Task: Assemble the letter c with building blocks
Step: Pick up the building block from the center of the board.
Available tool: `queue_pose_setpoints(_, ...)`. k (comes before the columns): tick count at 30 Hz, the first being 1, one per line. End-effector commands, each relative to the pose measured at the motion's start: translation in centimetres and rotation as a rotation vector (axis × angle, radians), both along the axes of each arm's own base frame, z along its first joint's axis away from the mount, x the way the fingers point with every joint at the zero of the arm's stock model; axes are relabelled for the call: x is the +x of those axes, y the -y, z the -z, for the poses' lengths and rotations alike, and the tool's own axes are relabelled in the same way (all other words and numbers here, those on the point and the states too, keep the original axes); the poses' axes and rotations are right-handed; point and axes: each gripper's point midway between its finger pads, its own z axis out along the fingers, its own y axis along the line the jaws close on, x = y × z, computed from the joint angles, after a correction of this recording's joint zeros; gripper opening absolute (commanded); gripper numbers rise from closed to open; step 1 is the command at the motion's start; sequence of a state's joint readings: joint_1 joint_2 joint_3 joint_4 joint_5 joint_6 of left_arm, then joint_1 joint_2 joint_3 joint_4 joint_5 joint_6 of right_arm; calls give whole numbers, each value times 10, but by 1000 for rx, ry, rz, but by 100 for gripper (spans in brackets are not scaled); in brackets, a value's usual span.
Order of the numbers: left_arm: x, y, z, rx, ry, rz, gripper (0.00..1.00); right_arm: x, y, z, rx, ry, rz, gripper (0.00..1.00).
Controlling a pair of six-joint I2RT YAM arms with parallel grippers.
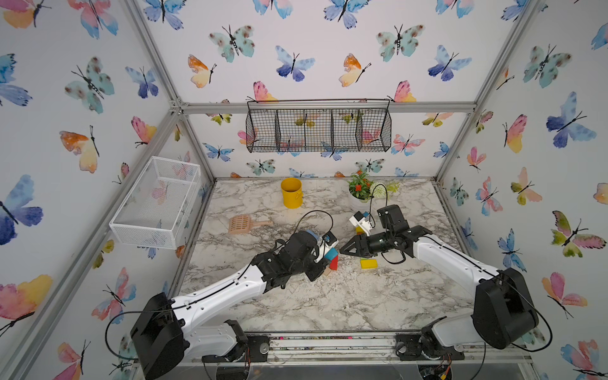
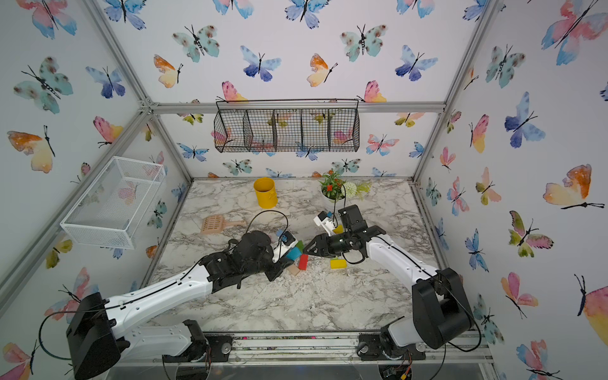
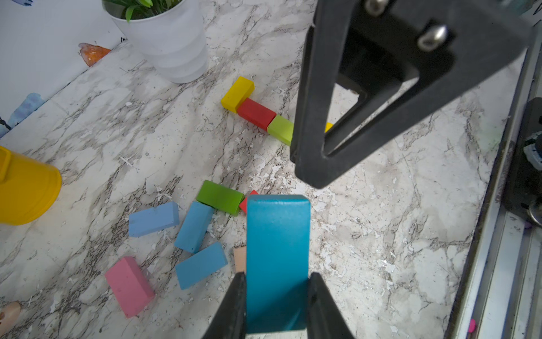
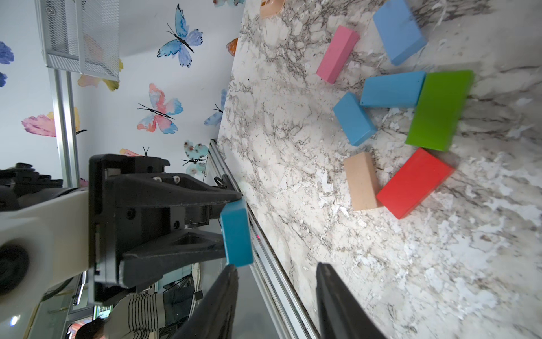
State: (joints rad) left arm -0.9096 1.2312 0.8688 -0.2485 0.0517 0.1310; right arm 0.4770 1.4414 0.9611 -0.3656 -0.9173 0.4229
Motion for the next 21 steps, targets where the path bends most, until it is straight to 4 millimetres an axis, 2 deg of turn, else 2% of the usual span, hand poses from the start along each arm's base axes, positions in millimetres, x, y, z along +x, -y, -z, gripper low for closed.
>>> queue_pose_setpoints(1,0,10,-3,-14,-1,43,5,-12,-2,-6,51,-18,-52,49)
queue_pose_setpoints(7,-1,13,-3,-17,-12,56,5,-15,-5,-15,101,-24,-63,48)
queue_pose_setpoints(10,-2,15,-7,-31,-9,62,5,-15,-5,-11,96,-34,-60,44)
queue_pose_setpoints(16,-5,18,-15,-60,-6,81,5,-16,-3,1,89,-64,-41,43)
queue_pose_setpoints(21,-8,20,-12,-60,-20,98,5,-20,-7,-5,159,-72,-53,31)
